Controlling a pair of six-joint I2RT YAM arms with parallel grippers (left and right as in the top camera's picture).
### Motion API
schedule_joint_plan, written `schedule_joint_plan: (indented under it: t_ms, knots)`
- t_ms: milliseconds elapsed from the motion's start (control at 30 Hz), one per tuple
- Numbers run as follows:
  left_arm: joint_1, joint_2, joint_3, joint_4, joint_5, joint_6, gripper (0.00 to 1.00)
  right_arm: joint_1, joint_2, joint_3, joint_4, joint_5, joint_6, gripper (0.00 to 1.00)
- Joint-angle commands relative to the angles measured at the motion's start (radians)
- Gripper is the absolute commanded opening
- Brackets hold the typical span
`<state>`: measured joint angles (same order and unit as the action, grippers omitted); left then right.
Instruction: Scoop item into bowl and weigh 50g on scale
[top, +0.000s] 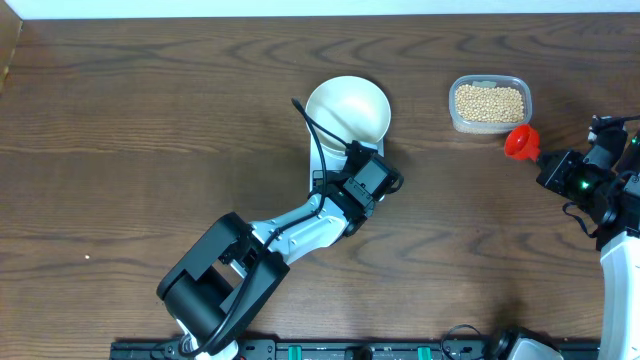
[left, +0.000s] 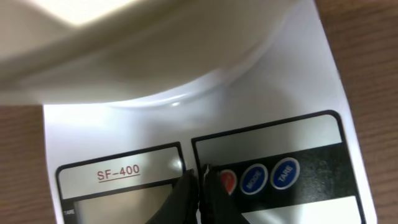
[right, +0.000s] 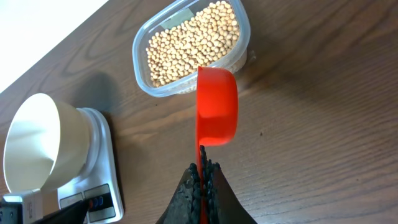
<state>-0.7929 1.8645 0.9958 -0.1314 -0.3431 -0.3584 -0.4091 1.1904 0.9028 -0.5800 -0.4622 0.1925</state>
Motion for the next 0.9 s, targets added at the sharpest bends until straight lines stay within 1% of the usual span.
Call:
schedule_joint_plan:
  t_ms: [0,333,467,700,867]
  knots:
    - [0.017,0.079,-0.059,-0.05,-0.015,0.018,0.07,-0.003,0.001,0.018,-0.002,0.0,-0.019,0.01]
    - [0.017,0.075,-0.055,-0.019,-0.014,0.026,0.07,-0.003,0.001,0.018,-0.003,0.0,-0.019,0.01]
    - [0.017,0.029,-0.036,-0.022,-0.006,0.037,0.07,-0.003,0.001,0.018,-0.003,0.001,-0.019,0.01]
    - [0.017,-0.21,-0.029,-0.107,0.089,0.047,0.07,-0.003,0.001,0.018,-0.003,0.001,-0.023,0.01]
    - [0.018,-0.42,-0.029,-0.199,0.096,0.048,0.07,-0.003,0.001,0.018,-0.002,0.0,-0.023,0.01]
